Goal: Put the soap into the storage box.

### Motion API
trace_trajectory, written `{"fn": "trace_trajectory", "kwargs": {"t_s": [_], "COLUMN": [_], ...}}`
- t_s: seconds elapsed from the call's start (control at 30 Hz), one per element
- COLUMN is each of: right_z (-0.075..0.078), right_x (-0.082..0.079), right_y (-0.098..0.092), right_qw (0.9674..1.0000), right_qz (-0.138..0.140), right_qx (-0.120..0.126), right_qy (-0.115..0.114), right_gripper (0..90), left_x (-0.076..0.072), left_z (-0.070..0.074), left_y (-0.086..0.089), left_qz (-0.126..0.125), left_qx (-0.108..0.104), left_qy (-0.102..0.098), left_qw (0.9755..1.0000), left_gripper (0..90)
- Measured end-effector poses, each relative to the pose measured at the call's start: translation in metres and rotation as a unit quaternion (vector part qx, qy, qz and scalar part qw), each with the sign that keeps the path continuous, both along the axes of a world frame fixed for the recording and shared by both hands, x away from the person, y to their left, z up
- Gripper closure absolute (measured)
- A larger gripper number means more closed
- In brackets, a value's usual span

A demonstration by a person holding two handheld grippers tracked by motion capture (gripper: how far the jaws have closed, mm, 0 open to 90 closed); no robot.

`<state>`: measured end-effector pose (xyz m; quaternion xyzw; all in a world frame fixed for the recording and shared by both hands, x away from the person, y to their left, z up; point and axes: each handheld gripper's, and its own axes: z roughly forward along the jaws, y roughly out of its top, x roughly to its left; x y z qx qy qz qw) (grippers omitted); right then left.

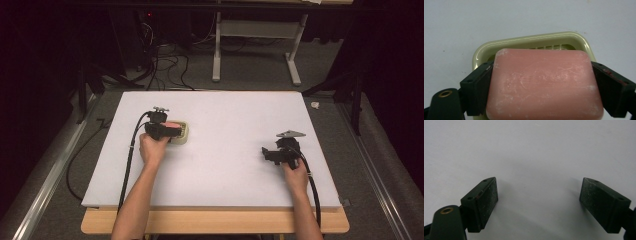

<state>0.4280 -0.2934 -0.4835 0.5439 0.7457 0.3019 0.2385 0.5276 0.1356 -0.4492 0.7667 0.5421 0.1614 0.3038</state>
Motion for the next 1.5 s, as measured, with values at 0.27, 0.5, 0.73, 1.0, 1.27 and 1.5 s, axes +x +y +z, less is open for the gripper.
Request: {"fn": "trace_trajectory", "kwargs": {"t_s": [0.27, 0.5, 0.73, 1.0, 1.27, 1.5], "right_z": [0.000, 0.000, 0.000, 0.000, 0.000, 0.000], "right_x": [0.000, 0.000, 0.000, 0.000, 0.000, 0.000], "right_y": [0.000, 0.000, 0.000, 0.000, 0.000, 0.000], "right_qw": [1.0000, 1.0000, 1.0000, 1.0000, 1.0000, 1.0000], "right_qz": [0.000, 0.000, 0.000, 0.000, 0.000, 0.000], "right_qx": [0.000, -0.001, 0.000, -0.001, 0.000, 0.000], "right_qy": [0.000, 0.000, 0.000, 0.000, 0.000, 0.000], "right_gripper": [15.8, 15.8, 15.8, 15.8, 15.8, 15.8], "left_x": [-0.001, -0.008, -0.020, -0.031, -0.045, -0.054], "left_z": [0.001, 0.013, 0.024, 0.036, 0.041, 0.047], "left_y": [-0.002, 0.001, -0.001, -0.004, 0.003, 0.009], "left_qz": [0.005, -0.005, -0.024, -0.044, -0.053, -0.054], "left_qx": [0.009, 0.001, 0.004, 0.001, -0.013, -0.016], "left_qy": [-0.013, -0.042, -0.058, -0.078, -0.091, -0.102], "left_qw": [0.9999, 0.9991, 0.9980, 0.9960, 0.9944, 0.9932], "left_gripper": [13.7, 11.3, 10.9, 11.1, 13.4, 13.7]}}
